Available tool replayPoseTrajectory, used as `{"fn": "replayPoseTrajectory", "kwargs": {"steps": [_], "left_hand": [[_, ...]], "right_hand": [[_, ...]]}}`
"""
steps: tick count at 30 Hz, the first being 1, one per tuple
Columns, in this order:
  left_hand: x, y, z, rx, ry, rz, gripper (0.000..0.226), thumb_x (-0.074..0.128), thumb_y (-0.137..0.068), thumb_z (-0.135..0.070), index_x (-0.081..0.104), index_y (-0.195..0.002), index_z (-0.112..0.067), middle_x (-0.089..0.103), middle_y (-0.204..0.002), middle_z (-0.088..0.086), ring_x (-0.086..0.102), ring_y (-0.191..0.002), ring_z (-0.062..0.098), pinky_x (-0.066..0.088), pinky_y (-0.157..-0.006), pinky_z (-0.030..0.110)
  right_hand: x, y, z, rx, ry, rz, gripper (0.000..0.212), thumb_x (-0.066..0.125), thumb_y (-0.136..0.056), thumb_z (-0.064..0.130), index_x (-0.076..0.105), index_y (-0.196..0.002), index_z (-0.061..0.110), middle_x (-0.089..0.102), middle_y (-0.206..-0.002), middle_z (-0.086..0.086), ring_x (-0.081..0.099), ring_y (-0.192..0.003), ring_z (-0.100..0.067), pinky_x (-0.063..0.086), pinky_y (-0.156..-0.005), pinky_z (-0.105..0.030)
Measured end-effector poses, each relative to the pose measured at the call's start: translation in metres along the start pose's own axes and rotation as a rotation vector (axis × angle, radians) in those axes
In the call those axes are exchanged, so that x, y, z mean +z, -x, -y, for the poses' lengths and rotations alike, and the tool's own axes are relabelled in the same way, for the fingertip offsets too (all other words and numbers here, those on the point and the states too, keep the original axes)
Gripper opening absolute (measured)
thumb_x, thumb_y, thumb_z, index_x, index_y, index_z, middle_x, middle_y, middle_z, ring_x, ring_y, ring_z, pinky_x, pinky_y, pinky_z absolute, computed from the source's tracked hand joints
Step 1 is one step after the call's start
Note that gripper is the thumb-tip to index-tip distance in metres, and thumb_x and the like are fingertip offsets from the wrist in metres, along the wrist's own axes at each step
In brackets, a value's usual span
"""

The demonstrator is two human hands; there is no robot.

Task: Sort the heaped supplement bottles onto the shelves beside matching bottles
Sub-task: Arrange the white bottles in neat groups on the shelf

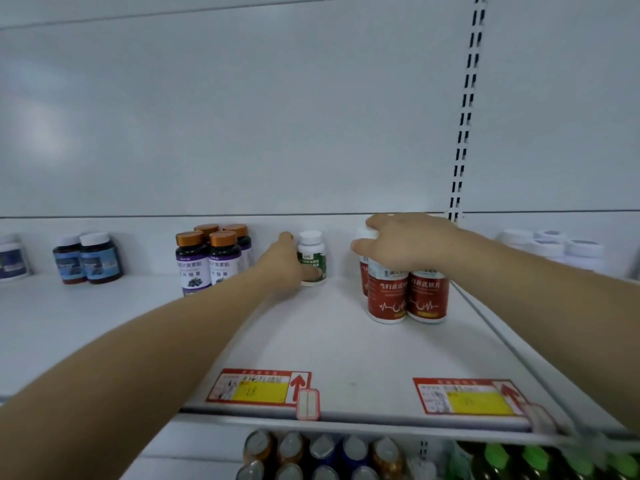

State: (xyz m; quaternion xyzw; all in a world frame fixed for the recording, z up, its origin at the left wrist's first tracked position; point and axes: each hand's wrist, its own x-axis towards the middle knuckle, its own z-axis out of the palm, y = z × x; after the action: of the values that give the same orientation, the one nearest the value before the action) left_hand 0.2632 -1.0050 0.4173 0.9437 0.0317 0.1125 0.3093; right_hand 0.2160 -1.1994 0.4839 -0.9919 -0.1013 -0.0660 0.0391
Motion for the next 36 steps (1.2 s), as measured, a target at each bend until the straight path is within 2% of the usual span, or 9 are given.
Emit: {"fn": "replayPoseTrajectory", "kwargs": {"steps": [4, 9, 13, 16, 20, 27, 30, 33, 36], "left_hand": [[-0.017, 0.018, -0.015, 0.120, 0.110, -0.052, 0.090, 0.073, -0.080, -0.029, 0.017, -0.149, -0.017, 0.029, -0.149, 0.008, 0.040, -0.130, 0.027, 0.036, -0.097, 0.032], [-0.003, 0.046, -0.045, 0.202, 0.177, 0.244, 0.099, 0.076, -0.075, -0.038, 0.012, -0.151, -0.026, 0.027, -0.153, -0.002, 0.036, -0.134, 0.019, 0.036, -0.100, 0.029], [0.022, 0.060, -0.067, 0.224, 0.348, 0.370, 0.091, 0.074, -0.080, -0.025, 0.014, -0.148, -0.024, 0.040, -0.123, -0.014, 0.045, -0.109, 0.007, 0.039, -0.087, 0.025], [0.036, 0.062, -0.075, 0.197, 0.484, 0.358, 0.095, 0.079, -0.074, -0.021, 0.016, -0.144, -0.029, 0.052, -0.127, -0.010, 0.054, -0.105, 0.010, 0.044, -0.087, 0.028], [0.043, 0.063, -0.080, 0.161, 0.508, 0.302, 0.100, 0.083, -0.060, -0.024, 0.024, -0.139, -0.036, 0.059, -0.121, -0.006, 0.060, -0.109, 0.016, 0.047, -0.098, 0.043], [0.050, 0.065, -0.087, 0.144, 0.563, 0.280, 0.083, 0.077, -0.067, -0.006, 0.036, -0.134, -0.031, 0.062, -0.119, 0.000, 0.062, -0.108, 0.018, 0.049, -0.096, 0.046], [0.051, 0.068, -0.088, 0.157, 0.585, 0.280, 0.076, 0.070, -0.076, 0.004, 0.035, -0.136, -0.029, 0.061, -0.118, 0.000, 0.061, -0.106, 0.015, 0.050, -0.093, 0.038], [0.050, 0.071, -0.089, 0.184, 0.592, 0.306, 0.064, 0.064, -0.080, 0.007, 0.041, -0.125, -0.032, 0.062, -0.111, -0.006, 0.060, -0.099, 0.007, 0.050, -0.079, 0.024], [0.052, 0.071, -0.090, 0.185, 0.590, 0.297, 0.056, 0.065, -0.081, 0.005, 0.045, -0.118, -0.033, 0.063, -0.109, -0.008, 0.061, -0.100, 0.009, 0.049, -0.077, 0.022]], "right_hand": [[-0.005, 0.005, 0.002, 0.008, -0.089, 0.012, 0.074, 0.028, -0.087, 0.074, 0.031, -0.148, 0.031, 0.034, -0.154, 0.000, 0.035, -0.137, -0.026, 0.032, -0.105, -0.043], [-0.023, 0.013, -0.011, -0.014, -0.256, -0.085, 0.059, 0.024, -0.098, 0.055, 0.047, -0.138, 0.018, 0.044, -0.147, -0.004, 0.041, -0.131, -0.024, 0.030, -0.095, -0.033], [-0.025, 0.023, -0.043, 0.055, -0.432, -0.163, 0.049, 0.026, -0.103, 0.035, 0.044, -0.137, 0.005, 0.042, -0.146, -0.013, 0.042, -0.127, -0.028, 0.032, -0.102, -0.036], [-0.013, 0.029, -0.070, 0.081, -0.563, -0.067, 0.051, 0.032, -0.100, 0.046, 0.039, -0.142, 0.018, 0.040, -0.147, -0.004, 0.043, -0.116, -0.020, 0.037, -0.102, -0.039], [0.004, 0.027, -0.088, 0.022, -0.683, 0.025, 0.068, 0.051, -0.088, 0.058, 0.032, -0.147, 0.031, 0.033, -0.152, 0.005, 0.041, -0.130, -0.018, 0.045, -0.100, -0.041], [0.007, 0.024, -0.097, -0.194, -0.581, 0.030, 0.075, 0.069, -0.084, 0.040, 0.032, -0.146, 0.023, 0.041, -0.144, 0.003, 0.044, -0.112, -0.011, 0.040, -0.090, -0.025], [0.005, 0.027, -0.100, -0.199, -0.534, -0.007, 0.076, 0.070, -0.082, 0.041, 0.033, -0.146, 0.023, 0.043, -0.143, 0.002, 0.044, -0.108, -0.011, 0.037, -0.088, -0.024], [0.004, 0.029, -0.100, -0.182, -0.481, -0.021, 0.075, 0.069, -0.081, 0.047, 0.036, -0.143, 0.023, 0.049, -0.134, 0.002, 0.050, -0.101, -0.014, 0.041, -0.081, -0.026], [0.004, 0.032, -0.100, -0.159, -0.461, -0.046, 0.068, 0.070, -0.079, 0.050, 0.042, -0.135, 0.023, 0.054, -0.120, 0.002, 0.056, -0.091, -0.016, 0.045, -0.075, -0.028]]}}
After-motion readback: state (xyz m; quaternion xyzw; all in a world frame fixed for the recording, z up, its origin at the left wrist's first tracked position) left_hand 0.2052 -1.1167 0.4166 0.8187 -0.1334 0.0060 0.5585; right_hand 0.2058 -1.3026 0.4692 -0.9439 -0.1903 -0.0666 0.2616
